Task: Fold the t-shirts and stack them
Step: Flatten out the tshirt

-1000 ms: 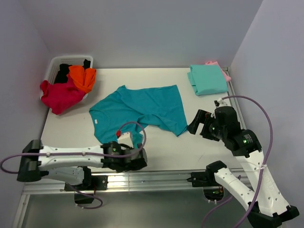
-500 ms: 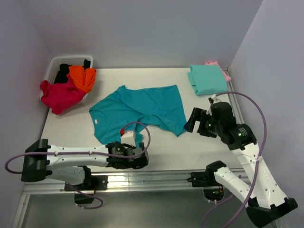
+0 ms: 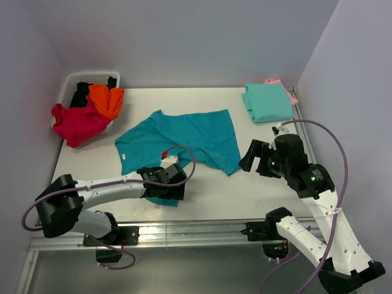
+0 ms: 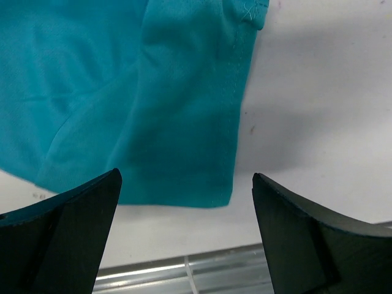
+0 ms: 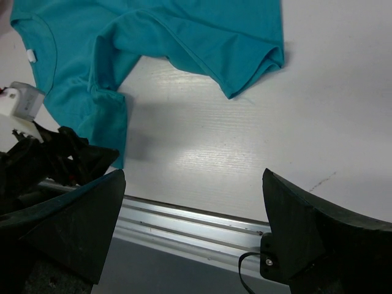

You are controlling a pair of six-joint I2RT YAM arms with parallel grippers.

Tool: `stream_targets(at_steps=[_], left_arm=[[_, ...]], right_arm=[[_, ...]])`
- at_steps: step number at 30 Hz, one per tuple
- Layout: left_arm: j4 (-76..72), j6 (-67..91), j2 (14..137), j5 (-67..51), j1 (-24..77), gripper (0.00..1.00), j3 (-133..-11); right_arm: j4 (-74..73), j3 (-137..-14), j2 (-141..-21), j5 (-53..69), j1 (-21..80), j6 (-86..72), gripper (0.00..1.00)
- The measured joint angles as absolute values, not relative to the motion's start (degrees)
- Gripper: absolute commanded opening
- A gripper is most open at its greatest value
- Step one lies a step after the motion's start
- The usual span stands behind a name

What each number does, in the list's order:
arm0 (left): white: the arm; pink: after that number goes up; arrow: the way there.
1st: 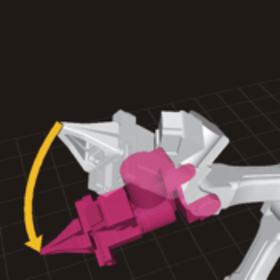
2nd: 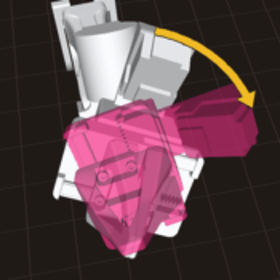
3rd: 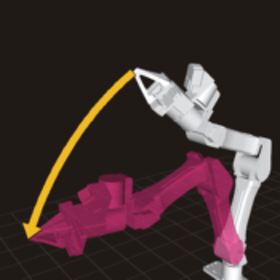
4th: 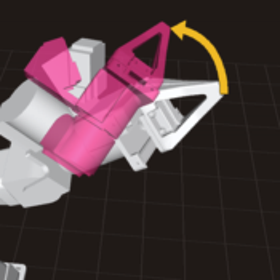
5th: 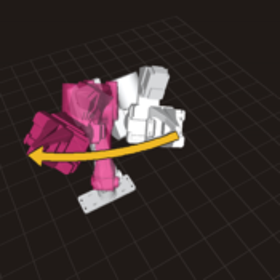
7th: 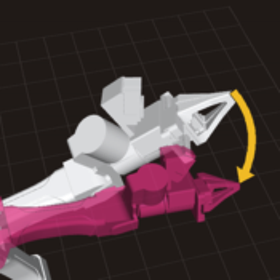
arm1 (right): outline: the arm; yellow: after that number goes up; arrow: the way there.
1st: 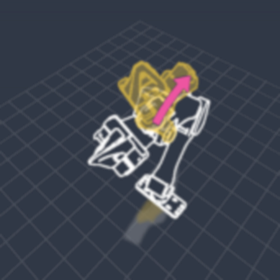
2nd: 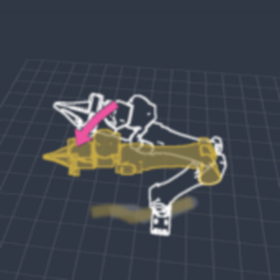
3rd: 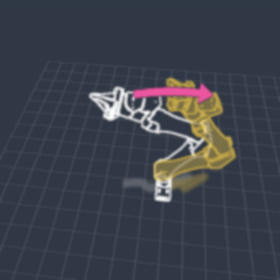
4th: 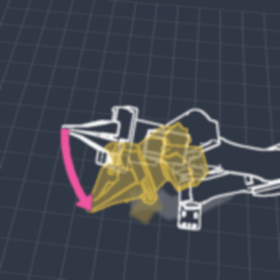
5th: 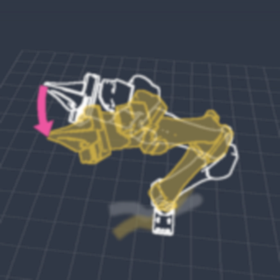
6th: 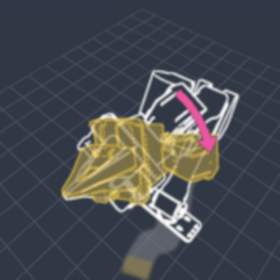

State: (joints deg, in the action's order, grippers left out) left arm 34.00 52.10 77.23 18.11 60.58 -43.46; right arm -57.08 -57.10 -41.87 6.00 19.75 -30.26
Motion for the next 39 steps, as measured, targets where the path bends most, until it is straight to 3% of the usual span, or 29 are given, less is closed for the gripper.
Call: stream_targets(at_steps=[5, 17, 23, 26, 29, 30, 33, 35, 39], left_arm=[[31.86, 48.66, 82.48, 15.42, 60.10, 0.94, -43.48], [31.94, 47.70, 81.93, 14.52, 61.82, 0.92, -44.05], [31.03, 48.16, 84.27, 14.72, 62.70, 0.83, -43.62], [30.74, 48.31, 84.33, 15.51, 62.74, 0.75, -43.27], [30.39, 48.38, 84.58, 16.84, 62.72, 0.55, -42.61], [30.37, 48.47, 84.60, 17.17, 62.70, 0.26, -42.50], [29.04, 48.93, 84.97, 18.28, 62.57, 0.06, -42.52], [27.42, 49.28, 85.27, 18.06, 62.57, 0.01, -42.70], [25.69, 49.71, 84.60, 17.72, 62.57, 0.00, -42.33]], right_arm=[[-57.82, -57.10, -41.30, 4.67, 19.75, -30.15, 1.00], [-58.35, -57.01, -40.53, 2.07, 19.75, -30.50, 1.00], [-58.35, -56.75, -39.86, 1.34, 19.75, -31.03, 1.00], [-58.33, -56.66, -39.88, 1.21, 19.75, -31.09, 1.00], [-58.30, -56.66, -39.88, 1.06, 19.75, -31.24, 1.00], [-58.26, -56.66, -39.97, 1.06, 19.75, -31.27, 1.00], [-57.54, -56.42, -40.51, 1.06, 19.75, -31.70, 1.00], [-55.92, -55.40, -41.30, 1.08, 19.75, -32.05, 1.00], [-50.06, -51.16, -46.35, 2.83, 19.75, -33.74, 0.95]])
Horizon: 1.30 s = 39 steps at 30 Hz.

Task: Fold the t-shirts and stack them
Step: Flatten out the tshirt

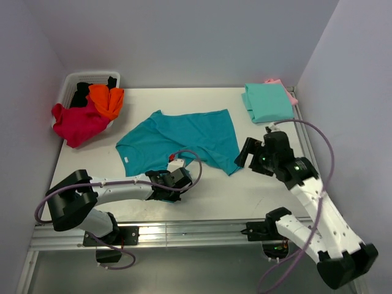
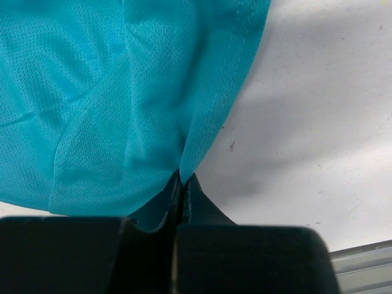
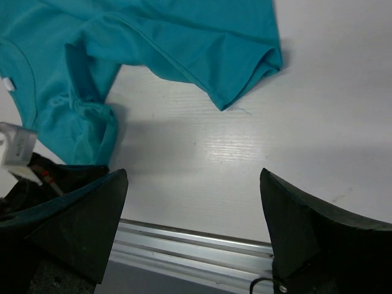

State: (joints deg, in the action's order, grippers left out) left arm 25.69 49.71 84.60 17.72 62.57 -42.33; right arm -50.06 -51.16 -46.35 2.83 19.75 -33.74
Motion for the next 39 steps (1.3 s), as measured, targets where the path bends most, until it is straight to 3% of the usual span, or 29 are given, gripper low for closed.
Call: stream_targets(at_steps=[9, 20, 35, 38, 39], left_arm=[[25.71, 50.33, 84.03, 17.78, 62.57, 0.00, -42.13], [28.32, 51.37, 80.84, 15.44, 62.57, 0.00, -40.12], [30.26, 53.25, 78.48, 14.72, 62.57, 0.00, -38.57], [30.30, 53.28, 78.46, 14.70, 62.57, 0.00, -38.54], [30.30, 53.30, 78.46, 14.72, 62.57, 0.00, -38.54]], right_arm=[[-33.56, -38.17, -67.79, 9.39, 19.75, -41.60, 0.90], [-25.41, -41.12, -78.26, 9.91, 19.75, -44.31, 0.85], [-21.98, -42.00, -84.68, 9.30, 20.36, -44.51, 0.60], [-21.23, -41.50, -84.66, 9.23, 20.43, -44.45, 0.49], [-20.99, -41.28, -84.66, 9.23, 20.43, -44.42, 0.41]])
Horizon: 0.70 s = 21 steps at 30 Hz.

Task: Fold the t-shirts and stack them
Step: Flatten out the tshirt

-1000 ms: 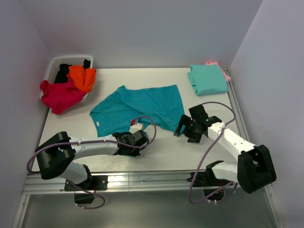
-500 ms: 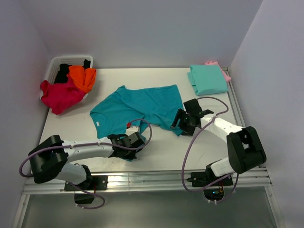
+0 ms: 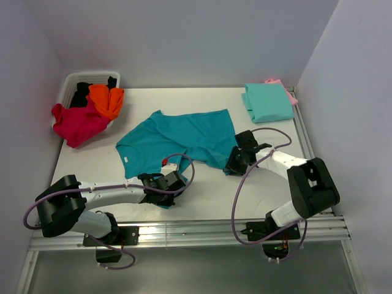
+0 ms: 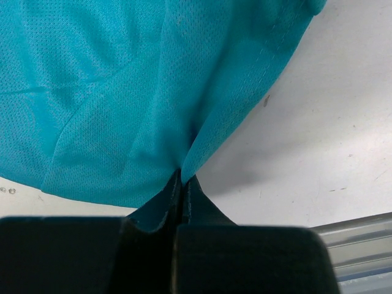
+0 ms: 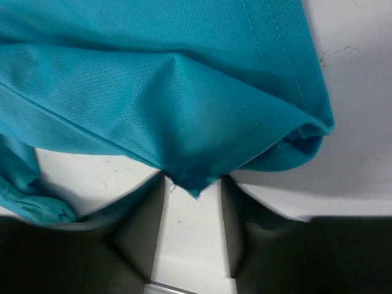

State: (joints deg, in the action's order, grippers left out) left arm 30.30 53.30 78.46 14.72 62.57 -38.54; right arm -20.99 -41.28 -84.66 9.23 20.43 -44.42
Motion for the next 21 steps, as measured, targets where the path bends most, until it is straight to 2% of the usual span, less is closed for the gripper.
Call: stream_targets(at_steps=[4, 6, 8, 15, 21], left_arm=[[30.30, 53.30, 78.46, 14.72, 62.57, 0.00, -38.54], [30.30, 53.32, 78.43, 14.72, 62.57, 0.00, -38.54], [30.44, 53.30, 78.37, 14.72, 62.57, 0.00, -38.54], [37.41, 53.28, 76.84, 15.05, 62.57, 0.00, -40.91], [46.44, 53.15, 72.53, 16.86, 62.54, 0.00, -54.15]], right_arm=[[-20.75, -40.77, -84.68, 8.95, 20.49, -43.99, 0.27], [-20.80, -40.77, -84.71, 8.75, 20.49, -43.53, 0.12], [-20.82, -40.77, -84.71, 8.64, 20.49, -43.16, 0.02], [-24.25, -40.95, -81.45, 8.19, 20.49, -42.04, 0.00], [-34.02, -47.83, -67.18, 6.96, 20.49, -40.93, 0.00]])
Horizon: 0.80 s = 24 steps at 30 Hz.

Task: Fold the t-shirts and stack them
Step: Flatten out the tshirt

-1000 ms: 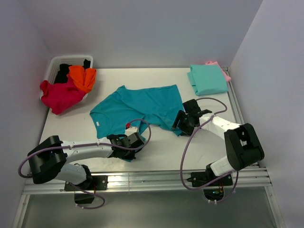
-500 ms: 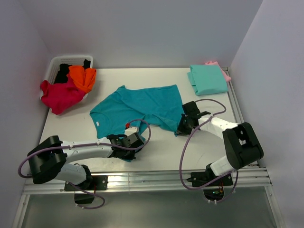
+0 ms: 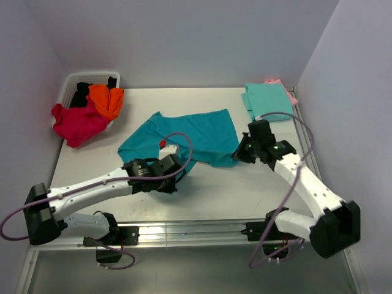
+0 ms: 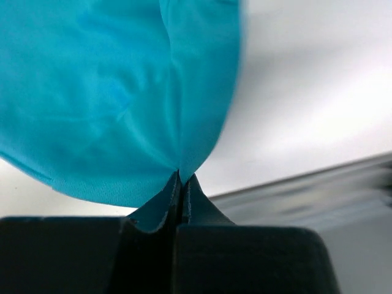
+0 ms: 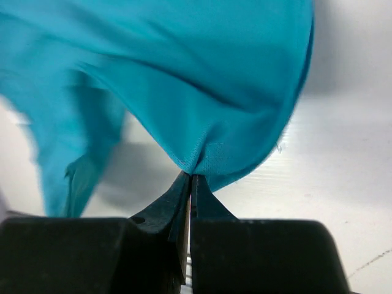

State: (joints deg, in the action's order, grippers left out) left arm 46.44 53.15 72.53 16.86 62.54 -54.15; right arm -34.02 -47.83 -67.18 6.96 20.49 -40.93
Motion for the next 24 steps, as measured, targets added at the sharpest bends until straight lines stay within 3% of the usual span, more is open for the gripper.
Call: stream_targets(at_steps=[8, 13, 17, 24], left_arm=[[60.05, 53.01, 63.18, 19.29, 64.05, 0.00, -71.57], [69.30, 51.53, 62.76, 23.77, 63.51, 0.00, -87.05], [71.05, 45.69, 65.30, 25.69, 57.67, 0.00, -96.01], [66.19, 32.08, 77.23, 23.83, 39.44, 0.00, -102.76]], right_arm=[[-48.73, -64.05, -48.71, 2.17, 20.49, -38.54, 0.00], [-58.02, -75.55, -44.86, -2.98, 20.08, -37.28, 0.00], [-60.58, -83.18, -49.12, -5.10, 18.31, -35.77, 0.00], [-59.48, -96.40, -69.89, -1.72, 8.40, -34.20, 0.00]])
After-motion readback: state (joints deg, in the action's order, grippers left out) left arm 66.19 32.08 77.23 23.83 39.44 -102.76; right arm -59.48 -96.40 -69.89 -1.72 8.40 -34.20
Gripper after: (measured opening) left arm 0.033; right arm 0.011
